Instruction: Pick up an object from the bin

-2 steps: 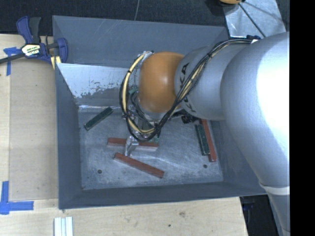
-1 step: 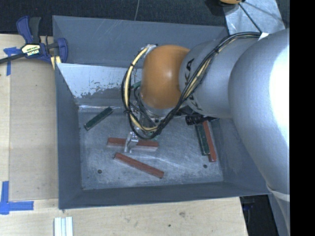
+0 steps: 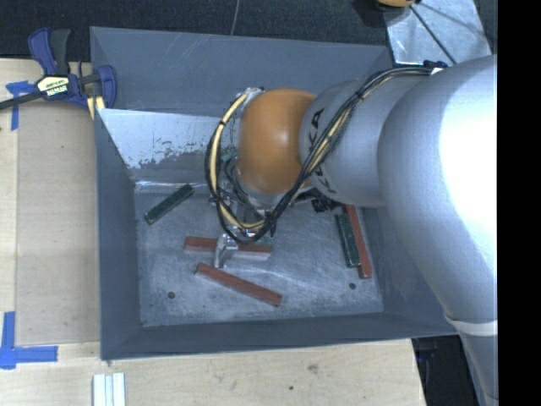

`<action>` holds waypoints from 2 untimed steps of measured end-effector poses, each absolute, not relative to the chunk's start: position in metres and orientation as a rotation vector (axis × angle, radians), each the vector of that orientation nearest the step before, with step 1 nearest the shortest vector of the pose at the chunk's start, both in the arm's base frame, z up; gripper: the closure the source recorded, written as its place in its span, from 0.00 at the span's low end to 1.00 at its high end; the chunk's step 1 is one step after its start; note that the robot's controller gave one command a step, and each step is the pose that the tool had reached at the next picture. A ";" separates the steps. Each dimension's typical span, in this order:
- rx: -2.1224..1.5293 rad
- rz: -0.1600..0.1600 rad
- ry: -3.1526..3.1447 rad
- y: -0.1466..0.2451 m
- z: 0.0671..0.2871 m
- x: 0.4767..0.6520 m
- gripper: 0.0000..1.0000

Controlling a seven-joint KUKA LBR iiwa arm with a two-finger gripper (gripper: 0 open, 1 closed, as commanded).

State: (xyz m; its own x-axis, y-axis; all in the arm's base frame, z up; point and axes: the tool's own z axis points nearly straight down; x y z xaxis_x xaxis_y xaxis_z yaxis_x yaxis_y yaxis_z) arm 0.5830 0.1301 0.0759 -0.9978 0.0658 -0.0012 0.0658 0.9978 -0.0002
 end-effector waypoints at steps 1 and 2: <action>0.755 0.017 3.021 0.137 0.078 0.566 1.00; 0.755 0.017 3.021 0.137 0.078 0.566 1.00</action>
Offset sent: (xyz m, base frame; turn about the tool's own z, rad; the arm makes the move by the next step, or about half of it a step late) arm 0.0000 0.0000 0.0000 0.0000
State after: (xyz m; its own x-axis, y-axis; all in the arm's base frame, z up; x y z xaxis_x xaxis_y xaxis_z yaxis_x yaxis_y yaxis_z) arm 0.5664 0.1374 0.0780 -0.8821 0.4704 -0.0240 0.4701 0.8824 0.0171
